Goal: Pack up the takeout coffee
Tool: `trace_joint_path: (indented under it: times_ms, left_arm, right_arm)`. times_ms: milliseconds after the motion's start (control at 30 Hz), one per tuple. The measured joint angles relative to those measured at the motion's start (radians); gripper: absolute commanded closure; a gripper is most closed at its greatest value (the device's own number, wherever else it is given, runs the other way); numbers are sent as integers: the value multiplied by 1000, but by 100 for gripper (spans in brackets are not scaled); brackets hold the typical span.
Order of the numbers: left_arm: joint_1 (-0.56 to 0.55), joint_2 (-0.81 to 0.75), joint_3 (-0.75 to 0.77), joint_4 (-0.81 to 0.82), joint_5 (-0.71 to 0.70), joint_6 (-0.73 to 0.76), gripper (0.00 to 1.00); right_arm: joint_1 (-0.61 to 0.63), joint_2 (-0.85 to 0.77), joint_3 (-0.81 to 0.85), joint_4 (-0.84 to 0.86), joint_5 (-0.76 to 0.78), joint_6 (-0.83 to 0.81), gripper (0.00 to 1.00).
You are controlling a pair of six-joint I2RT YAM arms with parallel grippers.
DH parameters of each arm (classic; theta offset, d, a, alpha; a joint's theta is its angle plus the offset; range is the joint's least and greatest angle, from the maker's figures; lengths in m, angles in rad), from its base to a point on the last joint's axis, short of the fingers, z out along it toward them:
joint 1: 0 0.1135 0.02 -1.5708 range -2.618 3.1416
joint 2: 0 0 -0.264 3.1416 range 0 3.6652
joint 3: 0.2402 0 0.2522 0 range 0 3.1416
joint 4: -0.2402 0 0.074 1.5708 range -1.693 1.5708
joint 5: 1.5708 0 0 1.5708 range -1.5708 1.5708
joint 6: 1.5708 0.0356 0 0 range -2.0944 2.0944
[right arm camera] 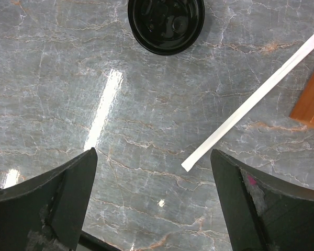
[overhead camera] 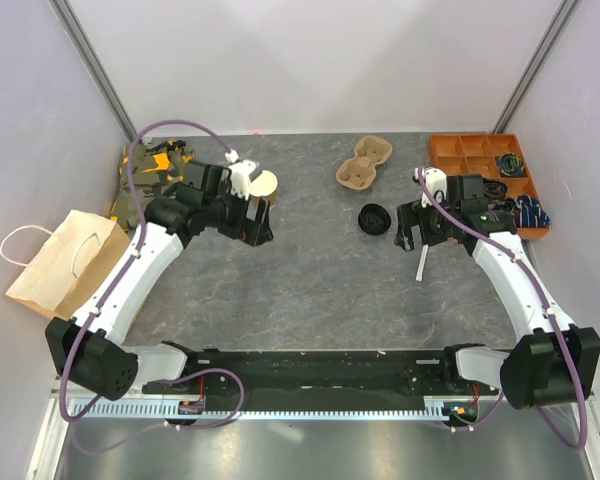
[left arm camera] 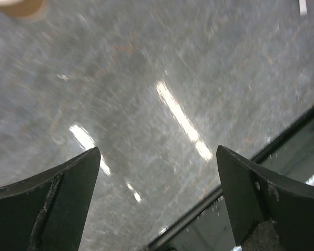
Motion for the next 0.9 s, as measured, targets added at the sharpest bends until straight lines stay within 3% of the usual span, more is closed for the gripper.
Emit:
trace_joint_path:
  times_ms: [400,800,900]
  left_arm:
    - [29,111,265,81,-181,-19,0]
    - [267,488,585,55,-101,-66,0]
    - [299,565,618,32,-56,-66,7]
  right_arm:
    - [0,31,23,-4,1,0,2]
    - [0,79,51,-7,0,0,2]
    - [0,88,51,-8,0,0,2]
